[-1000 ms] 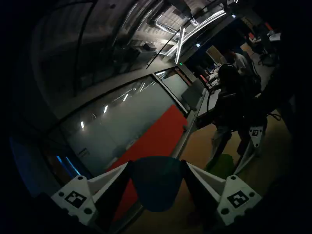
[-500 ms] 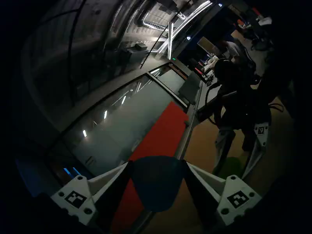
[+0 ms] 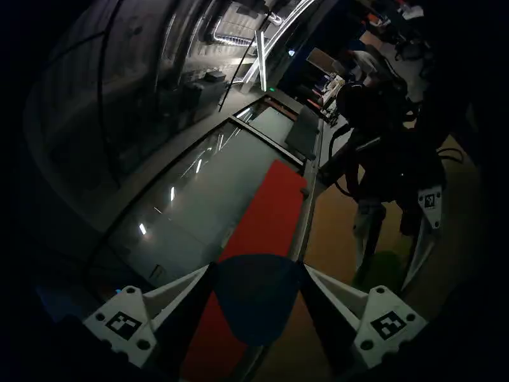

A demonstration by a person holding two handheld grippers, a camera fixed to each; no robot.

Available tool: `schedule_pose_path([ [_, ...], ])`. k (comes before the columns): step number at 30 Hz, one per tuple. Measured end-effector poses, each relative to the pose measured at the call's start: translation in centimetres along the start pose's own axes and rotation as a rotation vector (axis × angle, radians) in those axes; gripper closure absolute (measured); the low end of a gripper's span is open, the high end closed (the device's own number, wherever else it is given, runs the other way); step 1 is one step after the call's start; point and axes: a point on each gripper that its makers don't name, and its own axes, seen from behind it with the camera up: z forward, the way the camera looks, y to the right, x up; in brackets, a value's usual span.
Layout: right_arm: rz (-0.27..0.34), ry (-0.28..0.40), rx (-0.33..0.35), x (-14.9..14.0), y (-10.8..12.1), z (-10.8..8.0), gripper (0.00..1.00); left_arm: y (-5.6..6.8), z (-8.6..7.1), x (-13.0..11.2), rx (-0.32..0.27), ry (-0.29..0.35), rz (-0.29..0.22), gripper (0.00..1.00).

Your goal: Pour water

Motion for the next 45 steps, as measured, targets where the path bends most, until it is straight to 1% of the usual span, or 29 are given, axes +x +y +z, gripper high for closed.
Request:
schedule_pose_path([
  [5,0.002,0.001,-0.001,-0.1,0.1,0.2,0.00,0.2,0.2,0.3,-0.007,-0.001,0.021,0.10],
  [12,0.003,0.001,-0.005,0.0,0.4,0.1,0.00,-0.2,0.3,0.4,-0.005,-0.007,0.051,0.10],
  [18,0.007,0.002,-0.009,-0.1,0.6,0.0,0.00,-0.2,0.3,0.4,-0.005,-0.011,0.064,0.10],
  [27,0.008,0.005,-0.004,0.1,0.4,0.0,0.00,0.0,0.6,0.5,-0.012,-0.017,0.089,0.10],
  [45,0.008,0.009,0.003,0.3,0.1,0.0,0.00,-0.4,0.8,1.1,-0.012,-0.025,0.132,0.10],
])
